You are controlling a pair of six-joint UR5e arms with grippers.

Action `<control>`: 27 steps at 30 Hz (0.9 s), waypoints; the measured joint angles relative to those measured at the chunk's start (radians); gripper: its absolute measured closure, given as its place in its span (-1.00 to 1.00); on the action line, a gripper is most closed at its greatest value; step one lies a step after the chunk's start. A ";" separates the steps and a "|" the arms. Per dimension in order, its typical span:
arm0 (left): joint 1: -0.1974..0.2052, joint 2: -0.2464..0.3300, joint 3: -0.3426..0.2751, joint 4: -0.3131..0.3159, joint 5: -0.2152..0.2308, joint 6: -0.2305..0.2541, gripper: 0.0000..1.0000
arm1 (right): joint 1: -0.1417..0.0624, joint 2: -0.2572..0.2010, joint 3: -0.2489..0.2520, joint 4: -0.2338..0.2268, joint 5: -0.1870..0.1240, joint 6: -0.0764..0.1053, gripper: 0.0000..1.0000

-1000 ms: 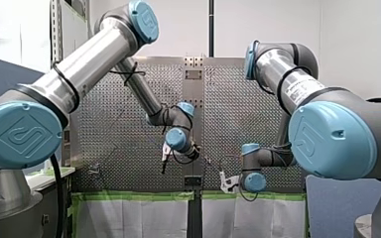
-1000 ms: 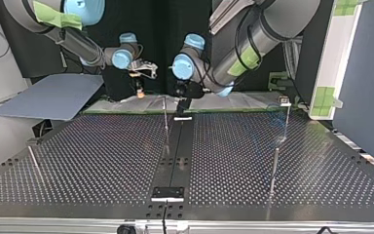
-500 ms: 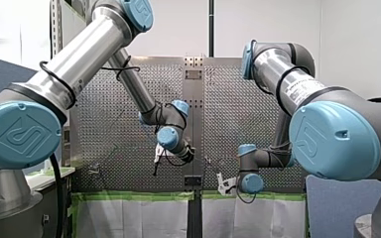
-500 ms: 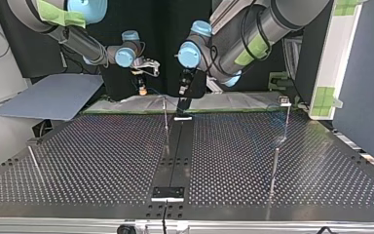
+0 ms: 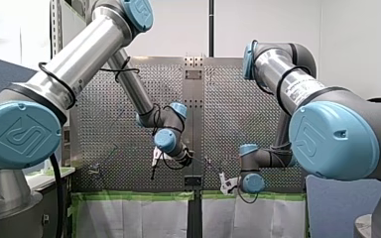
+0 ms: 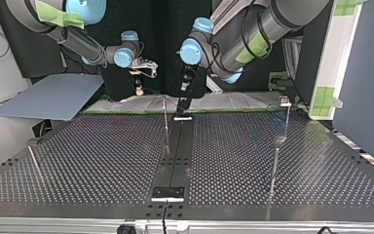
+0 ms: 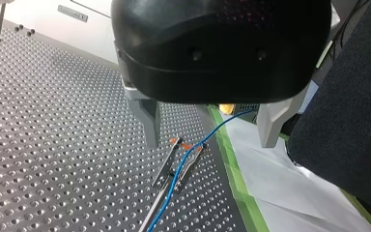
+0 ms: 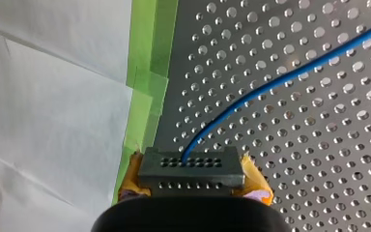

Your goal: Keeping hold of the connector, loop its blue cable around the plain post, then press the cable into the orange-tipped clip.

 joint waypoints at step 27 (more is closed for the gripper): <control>-0.003 0.000 -0.001 0.003 0.003 -0.017 -0.96 | 0.029 -0.003 -0.002 -0.021 -0.137 -0.071 1.00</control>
